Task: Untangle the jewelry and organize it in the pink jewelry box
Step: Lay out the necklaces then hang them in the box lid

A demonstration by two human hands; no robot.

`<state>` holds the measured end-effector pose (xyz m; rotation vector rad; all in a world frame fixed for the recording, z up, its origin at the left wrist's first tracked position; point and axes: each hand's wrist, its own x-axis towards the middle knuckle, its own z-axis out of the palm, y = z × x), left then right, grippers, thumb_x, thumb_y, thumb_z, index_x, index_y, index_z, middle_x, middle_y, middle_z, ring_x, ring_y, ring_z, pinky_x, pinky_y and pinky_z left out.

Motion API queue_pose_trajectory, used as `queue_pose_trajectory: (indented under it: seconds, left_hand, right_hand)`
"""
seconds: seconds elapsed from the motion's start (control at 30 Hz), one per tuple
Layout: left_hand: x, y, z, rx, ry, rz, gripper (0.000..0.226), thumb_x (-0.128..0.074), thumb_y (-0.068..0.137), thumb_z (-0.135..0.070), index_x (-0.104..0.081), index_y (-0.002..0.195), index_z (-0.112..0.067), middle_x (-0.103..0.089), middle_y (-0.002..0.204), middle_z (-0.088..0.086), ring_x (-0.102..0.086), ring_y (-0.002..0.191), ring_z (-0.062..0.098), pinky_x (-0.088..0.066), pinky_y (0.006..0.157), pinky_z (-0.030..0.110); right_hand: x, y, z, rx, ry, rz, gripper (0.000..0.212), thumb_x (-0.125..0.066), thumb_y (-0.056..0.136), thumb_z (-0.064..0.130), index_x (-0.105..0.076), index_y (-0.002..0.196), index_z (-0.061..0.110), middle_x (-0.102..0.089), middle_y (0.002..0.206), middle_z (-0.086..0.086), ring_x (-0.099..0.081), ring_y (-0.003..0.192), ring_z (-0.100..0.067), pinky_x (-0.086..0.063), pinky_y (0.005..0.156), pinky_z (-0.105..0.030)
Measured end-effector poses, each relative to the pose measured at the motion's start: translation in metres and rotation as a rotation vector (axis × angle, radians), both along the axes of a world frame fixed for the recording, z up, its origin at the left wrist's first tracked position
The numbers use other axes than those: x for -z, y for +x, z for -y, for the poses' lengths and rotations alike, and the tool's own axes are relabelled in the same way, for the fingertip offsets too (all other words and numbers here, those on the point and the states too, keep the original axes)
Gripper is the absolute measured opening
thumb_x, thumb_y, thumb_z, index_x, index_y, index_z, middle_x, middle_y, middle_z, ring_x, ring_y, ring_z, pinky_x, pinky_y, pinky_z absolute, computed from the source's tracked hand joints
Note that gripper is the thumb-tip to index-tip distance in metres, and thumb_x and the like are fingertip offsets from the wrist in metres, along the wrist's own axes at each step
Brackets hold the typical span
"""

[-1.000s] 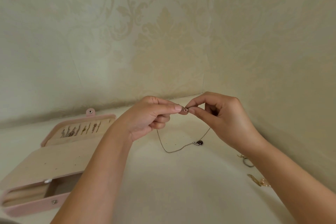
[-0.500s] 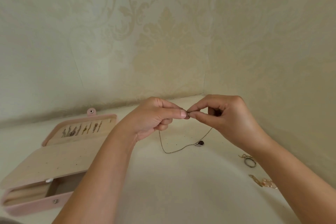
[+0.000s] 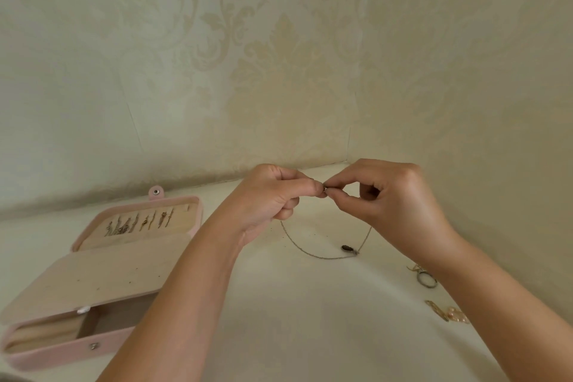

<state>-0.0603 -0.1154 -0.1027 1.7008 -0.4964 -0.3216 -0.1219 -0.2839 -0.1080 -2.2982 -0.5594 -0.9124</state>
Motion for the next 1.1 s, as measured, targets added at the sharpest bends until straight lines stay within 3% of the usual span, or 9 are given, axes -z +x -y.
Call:
queue_pose_trajectory:
  seconds: [0.2,0.37,0.5,0.63,0.8,1.0,1.1]
  left_hand:
    - [-0.004,-0.001,-0.008,0.108,-0.032,-0.045,0.034,-0.063,0.084,-0.008,-0.071,0.054,-0.019,-0.061,0.066,-0.001,-0.023,0.044,0.006,-0.020,0.042,0.016]
    - [-0.008,-0.001,-0.014,0.195,0.012,-0.032,0.017,-0.073,0.072,-0.017,-0.071,0.055,-0.020,-0.043,0.055,-0.004,-0.022,0.043,0.005,-0.023,0.041,0.014]
    - [-0.009,-0.003,-0.012,0.194,-0.039,-0.058,0.010,-0.067,0.065,-0.020,-0.071,0.056,-0.017,-0.058,0.055,-0.010,-0.023,0.042,0.003,-0.023,0.040,0.012]
    - [-0.010,-0.005,-0.010,0.180,-0.052,-0.058,0.006,-0.065,0.070,-0.015,-0.068,0.067,-0.011,-0.055,0.048,-0.010,-0.022,0.042,0.004,-0.021,0.040,0.013]
    - [-0.012,-0.007,-0.011,0.190,-0.036,-0.035,0.007,-0.063,0.074,-0.014,-0.066,0.073,-0.008,-0.053,0.044,-0.009,-0.021,0.042,0.003,-0.019,0.042,0.013]
    - [-0.012,-0.004,-0.015,0.206,-0.065,-0.020,0.012,-0.068,0.066,-0.022,-0.076,0.069,-0.014,-0.032,0.047,-0.011,-0.019,0.044,0.006,-0.018,0.042,0.015]
    - [-0.012,-0.003,-0.017,0.210,-0.064,-0.025,0.013,-0.067,0.067,-0.020,-0.075,0.073,-0.011,-0.036,0.044,-0.014,-0.019,0.043,0.005,-0.018,0.042,0.015]
  right_hand:
    - [-0.005,-0.003,0.000,-0.086,0.135,-0.151,0.012,-0.071,0.082,0.015,-0.075,0.080,0.027,-0.051,0.054,0.025,-0.036,0.046,-0.007,-0.027,0.048,-0.009]
    - [-0.006,-0.005,-0.001,-0.101,0.117,-0.185,0.008,-0.068,0.083,0.022,-0.075,0.083,0.025,-0.049,0.053,0.020,-0.036,0.047,-0.007,-0.026,0.048,-0.010]
    - [-0.006,-0.005,-0.002,-0.097,0.118,-0.166,0.011,-0.067,0.085,0.018,-0.075,0.083,0.025,-0.056,0.062,0.013,-0.036,0.048,-0.009,-0.026,0.048,-0.010]
    - [-0.006,-0.006,-0.002,-0.095,0.147,-0.164,0.012,-0.067,0.085,0.017,-0.075,0.082,0.026,-0.058,0.063,0.004,-0.035,0.047,-0.009,-0.027,0.048,-0.010]
    - [-0.007,-0.007,-0.002,-0.099,0.171,-0.185,0.010,-0.067,0.085,0.020,-0.071,0.080,0.028,-0.040,0.049,0.008,-0.035,0.046,-0.008,-0.027,0.047,-0.011]
    - [-0.009,-0.008,-0.002,-0.106,0.190,-0.158,0.010,-0.067,0.084,0.019,-0.070,0.082,0.028,-0.041,0.049,0.013,-0.036,0.046,-0.007,-0.028,0.048,-0.010]
    - [-0.010,-0.009,-0.003,-0.109,0.180,-0.156,0.010,-0.067,0.084,0.019,-0.071,0.082,0.028,-0.040,0.049,0.012,-0.036,0.046,-0.008,-0.027,0.049,-0.010]
